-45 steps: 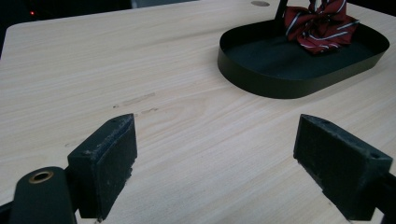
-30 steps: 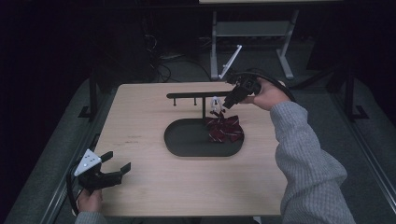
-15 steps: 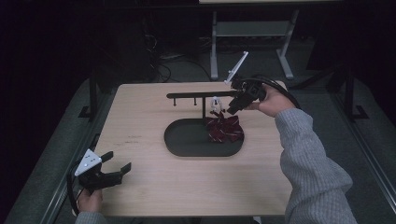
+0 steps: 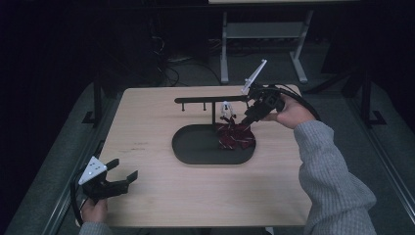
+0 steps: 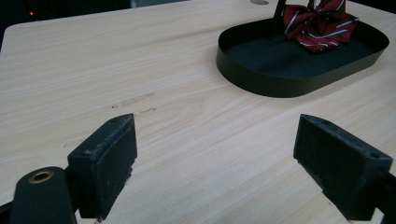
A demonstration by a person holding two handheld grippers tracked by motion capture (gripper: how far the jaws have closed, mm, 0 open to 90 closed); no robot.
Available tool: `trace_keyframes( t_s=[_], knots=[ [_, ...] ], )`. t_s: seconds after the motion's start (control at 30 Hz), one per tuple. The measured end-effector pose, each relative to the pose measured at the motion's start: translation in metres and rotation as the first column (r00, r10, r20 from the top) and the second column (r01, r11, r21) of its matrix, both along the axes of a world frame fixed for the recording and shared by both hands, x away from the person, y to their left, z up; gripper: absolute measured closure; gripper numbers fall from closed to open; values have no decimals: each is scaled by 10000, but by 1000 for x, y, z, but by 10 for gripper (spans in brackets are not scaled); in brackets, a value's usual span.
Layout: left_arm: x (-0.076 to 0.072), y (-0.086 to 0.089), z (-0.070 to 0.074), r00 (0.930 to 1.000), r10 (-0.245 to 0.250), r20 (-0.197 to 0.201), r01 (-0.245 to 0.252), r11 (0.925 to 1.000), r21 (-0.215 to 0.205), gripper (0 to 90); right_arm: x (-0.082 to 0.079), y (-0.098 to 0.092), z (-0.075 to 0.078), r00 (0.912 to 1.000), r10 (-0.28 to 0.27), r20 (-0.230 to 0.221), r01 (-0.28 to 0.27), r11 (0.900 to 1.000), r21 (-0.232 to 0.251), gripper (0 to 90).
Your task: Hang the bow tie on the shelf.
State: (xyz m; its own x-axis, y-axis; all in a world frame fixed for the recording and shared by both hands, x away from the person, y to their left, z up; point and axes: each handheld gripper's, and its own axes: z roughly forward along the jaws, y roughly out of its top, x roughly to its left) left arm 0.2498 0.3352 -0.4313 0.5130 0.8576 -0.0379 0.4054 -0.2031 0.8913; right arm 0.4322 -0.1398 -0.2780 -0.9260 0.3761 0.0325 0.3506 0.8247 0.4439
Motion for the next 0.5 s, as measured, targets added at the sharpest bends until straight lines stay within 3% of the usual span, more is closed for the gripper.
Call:
trace_keyframes(
  t_s=[0.5],
  knots=[
    [0, -1, 0, 10000, -3, 13, 3, 10000, 1, 131, -13, -14, -11, 9997, -223, -47, 224, 9996, 149, 502]
  ],
)
